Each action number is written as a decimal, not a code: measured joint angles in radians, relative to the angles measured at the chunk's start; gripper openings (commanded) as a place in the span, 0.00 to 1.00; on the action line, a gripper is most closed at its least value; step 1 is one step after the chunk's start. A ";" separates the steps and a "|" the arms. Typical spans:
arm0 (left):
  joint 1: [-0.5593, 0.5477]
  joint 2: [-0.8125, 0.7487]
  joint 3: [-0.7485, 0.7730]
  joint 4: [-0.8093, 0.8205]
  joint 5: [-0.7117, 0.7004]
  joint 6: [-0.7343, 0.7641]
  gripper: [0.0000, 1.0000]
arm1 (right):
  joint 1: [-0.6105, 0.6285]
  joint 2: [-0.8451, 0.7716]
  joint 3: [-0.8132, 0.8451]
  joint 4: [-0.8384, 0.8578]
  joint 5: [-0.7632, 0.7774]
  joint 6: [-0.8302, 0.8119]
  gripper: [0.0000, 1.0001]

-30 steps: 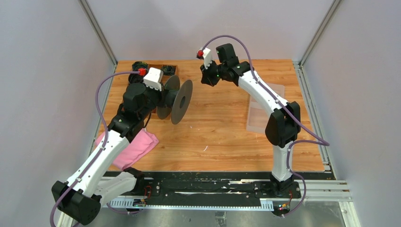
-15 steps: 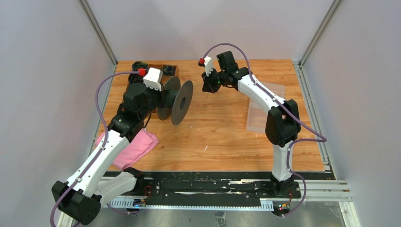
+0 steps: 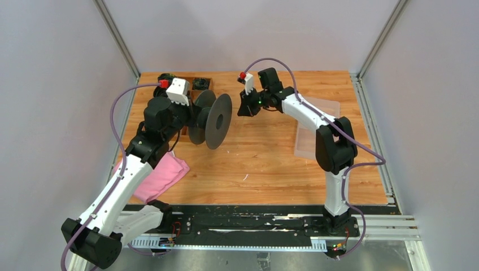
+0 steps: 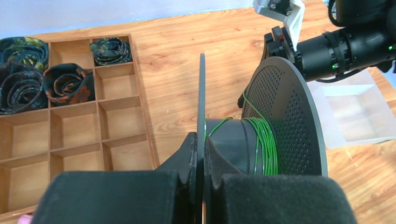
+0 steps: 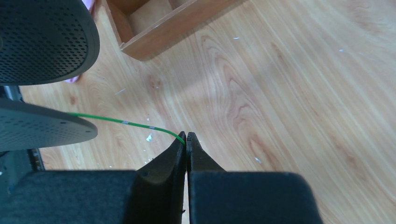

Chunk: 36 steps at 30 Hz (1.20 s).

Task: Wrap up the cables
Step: Wrap the cable around the cable reel.

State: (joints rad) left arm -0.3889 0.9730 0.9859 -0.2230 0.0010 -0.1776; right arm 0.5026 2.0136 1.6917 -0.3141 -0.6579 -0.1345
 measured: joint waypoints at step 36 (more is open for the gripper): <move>0.099 0.086 0.065 -0.037 -0.052 -0.273 0.00 | 0.080 -0.026 -0.346 0.493 -0.195 0.558 0.02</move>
State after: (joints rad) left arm -0.2897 1.0592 1.0512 -0.2596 -0.0513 -0.4503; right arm 0.5831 1.9873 1.3453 0.1791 -0.8532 0.4240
